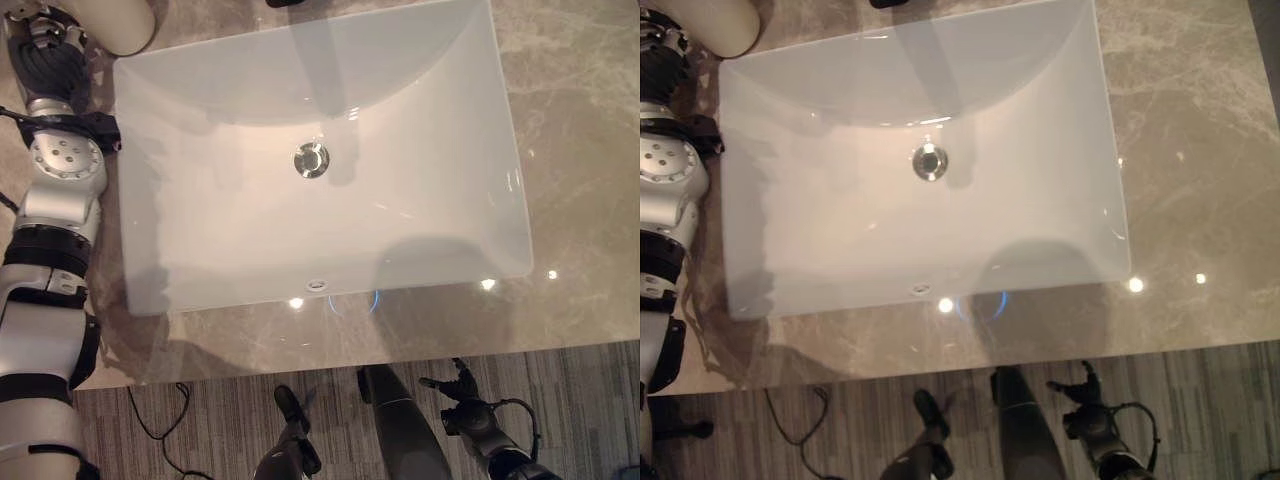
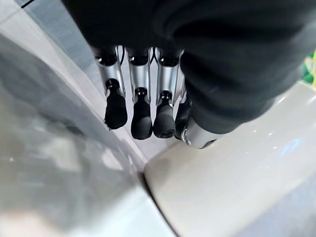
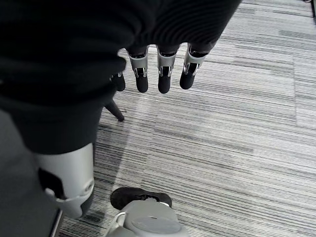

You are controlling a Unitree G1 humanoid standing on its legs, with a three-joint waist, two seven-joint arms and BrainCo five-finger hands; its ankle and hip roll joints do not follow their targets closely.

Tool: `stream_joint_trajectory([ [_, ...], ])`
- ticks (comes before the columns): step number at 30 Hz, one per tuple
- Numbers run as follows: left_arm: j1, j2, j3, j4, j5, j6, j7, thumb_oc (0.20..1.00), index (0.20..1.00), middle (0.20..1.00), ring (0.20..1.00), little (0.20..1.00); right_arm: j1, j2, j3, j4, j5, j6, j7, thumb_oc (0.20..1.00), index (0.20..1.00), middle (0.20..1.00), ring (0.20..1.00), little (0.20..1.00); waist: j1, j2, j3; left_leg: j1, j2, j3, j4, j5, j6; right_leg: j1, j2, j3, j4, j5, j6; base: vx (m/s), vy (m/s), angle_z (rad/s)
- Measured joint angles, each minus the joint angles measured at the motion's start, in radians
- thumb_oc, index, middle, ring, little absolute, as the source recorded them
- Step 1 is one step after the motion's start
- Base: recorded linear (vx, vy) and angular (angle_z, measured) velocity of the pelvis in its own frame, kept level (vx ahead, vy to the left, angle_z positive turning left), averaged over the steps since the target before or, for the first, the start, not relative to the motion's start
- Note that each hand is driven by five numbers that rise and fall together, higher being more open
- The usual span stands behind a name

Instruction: Put brush and paste in cup on sink, flatten towel.

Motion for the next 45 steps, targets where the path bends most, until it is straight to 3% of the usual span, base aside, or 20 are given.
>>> stream_joint_trajectory([
  [23, -0.061, -0.036, -0.073, 0.009, 0.049, -0.006, 0.040, 0.200, 0.200, 0.200, 0.200, 0.200, -0.001, -0.001, -0.025, 0.021, 0.041, -0.012, -0.002, 1.000, 1.000, 1.000, 1.000, 1.000, -0.009, 0.003, -0.001, -0.016, -0.010, 0.025, 0.000, 0.018, 0.001, -0.040, -0.001, 0.020, 0.028, -0.004, -0.004, 0.00, -0.004, -0.01],
  [24, -0.061, -0.037, -0.073, 0.017, 0.063, -0.006, 0.041, 0.460, 0.460, 0.460, 0.460, 0.460, -0.001, -0.001, -0.025, 0.022, 0.041, -0.012, -0.004, 1.000, 1.000, 1.000, 1.000, 1.000, -0.010, 0.003, -0.001, -0.014, -0.010, 0.025, 0.000, 0.019, 0.001, -0.038, 0.000, 0.021, 0.028, -0.003, -0.004, -0.01, -0.004, -0.04],
  [25, -0.061, -0.042, -0.073, 0.032, 0.080, -0.002, 0.042, 1.000, 1.000, 1.000, 1.000, 1.000, -0.002, -0.002, -0.024, 0.026, 0.041, -0.011, -0.010, 1.000, 1.000, 1.000, 1.000, 1.000, -0.009, 0.003, -0.001, -0.005, -0.009, 0.025, 0.000, 0.019, 0.001, -0.030, 0.000, 0.023, 0.026, -0.002, -0.005, -0.02, -0.008, -0.06],
  [28, -0.064, -0.059, -0.077, 0.097, 0.126, 0.013, 0.044, 1.000, 1.000, 1.000, 1.000, 1.000, -0.014, -0.003, -0.023, 0.040, 0.040, -0.010, -0.021, 1.000, 1.000, 1.000, 1.000, 1.000, -0.011, 0.005, -0.003, 0.015, -0.009, 0.024, 0.000, 0.020, -0.002, -0.008, 0.001, 0.028, 0.016, 0.001, -0.002, -0.02, -0.008, -0.07],
  [29, -0.071, -0.082, -0.068, 0.156, 0.171, 0.031, 0.052, 1.000, 1.000, 1.000, 1.000, 1.000, -0.042, -0.004, -0.022, 0.087, 0.040, -0.003, -0.021, 1.000, 1.000, 1.000, 1.000, 1.000, 0.000, 0.005, -0.003, 0.037, -0.007, -0.020, 0.000, 0.022, -0.004, 0.020, 0.003, 0.034, 0.001, 0.008, -0.001, 0.01, -0.017, -0.12],
  [33, 0.091, -0.122, -0.008, 0.095, 0.186, 0.073, 0.050, 1.000, 1.000, 1.000, 1.000, 1.000, -0.073, -0.033, -0.025, 0.134, 0.034, 0.024, -0.018, 1.000, 1.000, 1.000, 1.000, 1.000, 0.014, 0.007, -0.007, 0.137, -0.005, -0.144, -0.003, 0.042, -0.022, 0.136, 0.002, 0.050, -0.039, 0.004, -0.004, 0.05, 0.068, -0.12],
  [35, 0.297, -0.148, 0.127, -0.011, 0.152, 0.074, 0.046, 1.000, 1.000, 1.000, 1.000, 1.000, -0.071, -0.059, -0.046, 0.150, 0.013, 0.049, 0.000, 1.000, 1.000, 1.000, 1.000, 1.000, 0.023, 0.003, -0.022, 0.231, -0.002, -0.223, 0.000, 0.049, -0.024, 0.265, -0.003, 0.049, -0.103, 0.014, 0.000, 0.01, 0.202, 0.01],
  [36, 0.335, -0.144, 0.151, -0.036, 0.139, 0.073, 0.048, 1.000, 1.000, 1.000, 1.000, 1.000, -0.066, -0.063, -0.048, 0.150, 0.004, 0.053, 0.005, 1.000, 1.000, 1.000, 1.000, 1.000, 0.027, 0.002, -0.032, 0.239, -0.003, -0.228, 0.000, 0.050, -0.025, 0.284, -0.007, 0.042, -0.120, 0.018, 0.005, 0.01, 0.136, 0.12],
  [38, 0.520, -0.157, 0.318, -0.245, 0.139, 0.070, 0.048, 1.000, 1.000, 1.000, 1.000, 1.000, -0.041, -0.067, -0.105, 0.145, -0.009, 0.059, 0.023, 1.000, 1.000, 1.000, 1.000, 1.000, 0.030, -0.005, -0.035, 0.284, -0.002, -0.228, 0.000, 0.038, -0.022, 0.346, -0.009, 0.029, -0.148, 0.035, -0.001, -0.07, 0.139, 0.17],
  [39, 0.574, -0.151, 0.326, -0.265, 0.146, 0.063, 0.053, 1.000, 1.000, 1.000, 1.000, 1.000, -0.019, -0.070, -0.110, 0.153, -0.014, 0.061, 0.026, 1.000, 1.000, 1.000, 1.000, 1.000, 0.057, -0.010, -0.052, 0.294, -0.003, -0.229, 0.000, 0.034, -0.029, 0.367, -0.020, 0.007, -0.149, 0.040, 0.002, -0.12, 0.215, 0.24],
  [42, 0.881, -0.144, 0.513, -0.529, 0.221, 0.066, 0.050, 1.000, 1.000, 1.000, 1.000, 1.000, 0.034, -0.070, -0.153, 0.175, -0.051, 0.080, 0.053, 1.000, 1.000, 1.000, 1.000, 1.000, 0.080, -0.044, -0.084, 0.358, -0.006, -0.223, -0.004, -0.020, -0.016, 0.442, -0.030, -0.010, -0.153, 0.038, 0.005, -0.15, 0.191, 0.21],
  [44, 0.951, -0.144, 0.566, -0.567, 0.262, 0.072, 0.049, 1.000, 1.000, 1.000, 1.000, 1.000, 0.057, -0.070, -0.153, 0.178, -0.072, 0.084, 0.071, 1.000, 1.000, 1.000, 1.000, 1.000, 0.099, -0.061, -0.099, 0.376, -0.012, -0.225, -0.003, -0.050, 0.004, 0.461, -0.036, -0.012, -0.153, 0.039, 0.014, -0.23, 0.181, 0.16],
  [45, 0.983, -0.143, 0.597, -0.576, 0.277, 0.079, 0.046, 1.000, 1.000, 1.000, 1.000, 1.000, 0.071, -0.068, -0.154, 0.180, -0.089, 0.087, 0.079, 1.000, 1.000, 1.000, 1.000, 1.000, 0.128, -0.074, -0.120, 0.381, -0.021, -0.225, 0.000, -0.092, 0.030, 0.467, -0.050, -0.018, -0.150, 0.044, 0.038, -0.26, 0.201, 0.19],
])
